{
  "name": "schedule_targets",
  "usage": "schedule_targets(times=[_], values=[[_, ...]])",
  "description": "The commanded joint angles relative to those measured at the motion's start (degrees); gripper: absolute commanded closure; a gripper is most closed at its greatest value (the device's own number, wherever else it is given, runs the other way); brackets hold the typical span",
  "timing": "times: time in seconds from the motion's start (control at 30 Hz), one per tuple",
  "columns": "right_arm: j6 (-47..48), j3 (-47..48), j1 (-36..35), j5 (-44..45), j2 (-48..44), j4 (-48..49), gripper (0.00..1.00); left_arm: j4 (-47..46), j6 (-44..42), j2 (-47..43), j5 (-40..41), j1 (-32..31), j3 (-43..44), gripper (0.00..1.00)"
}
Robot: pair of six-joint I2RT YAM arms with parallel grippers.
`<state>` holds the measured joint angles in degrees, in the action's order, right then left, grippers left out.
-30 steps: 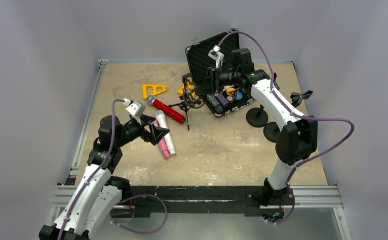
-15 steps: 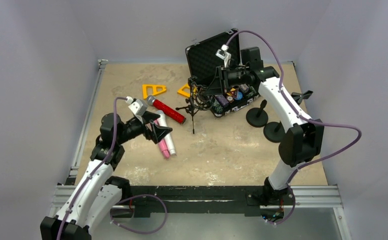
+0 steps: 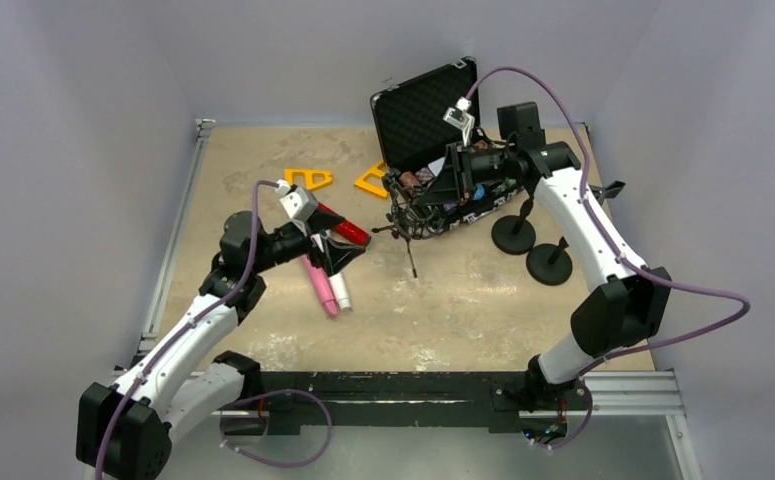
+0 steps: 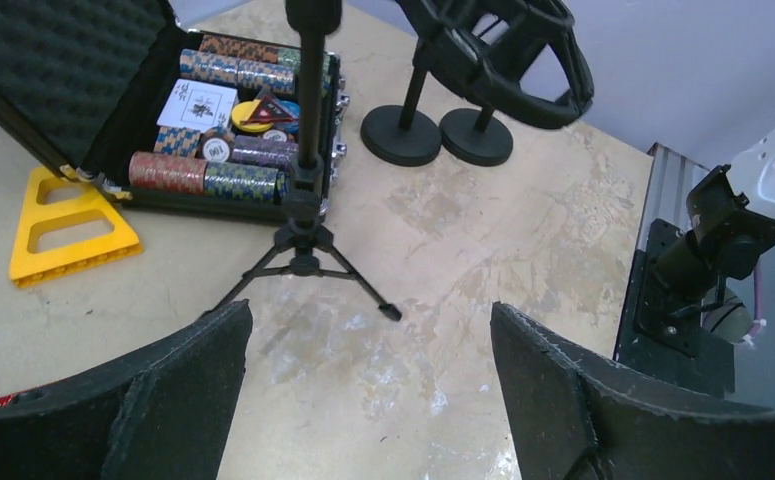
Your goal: Attach the microphones to the stand
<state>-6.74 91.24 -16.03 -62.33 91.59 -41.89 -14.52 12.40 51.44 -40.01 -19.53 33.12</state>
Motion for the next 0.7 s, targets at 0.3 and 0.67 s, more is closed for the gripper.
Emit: schedule_targets(times=[0.3, 0.67], values=[[4.7, -8.9, 1.1, -2.4, -6.9, 2.1, 0.67, -9.6, -2.3, 10.4, 7.6, -10.0, 6.2, 0.11], [1.7, -11.3, 5.4, -4.1, -6.1, 4.4, 0.65, -27.2, -4.0, 28.2, 13.6, -15.5, 8.0, 0.19]])
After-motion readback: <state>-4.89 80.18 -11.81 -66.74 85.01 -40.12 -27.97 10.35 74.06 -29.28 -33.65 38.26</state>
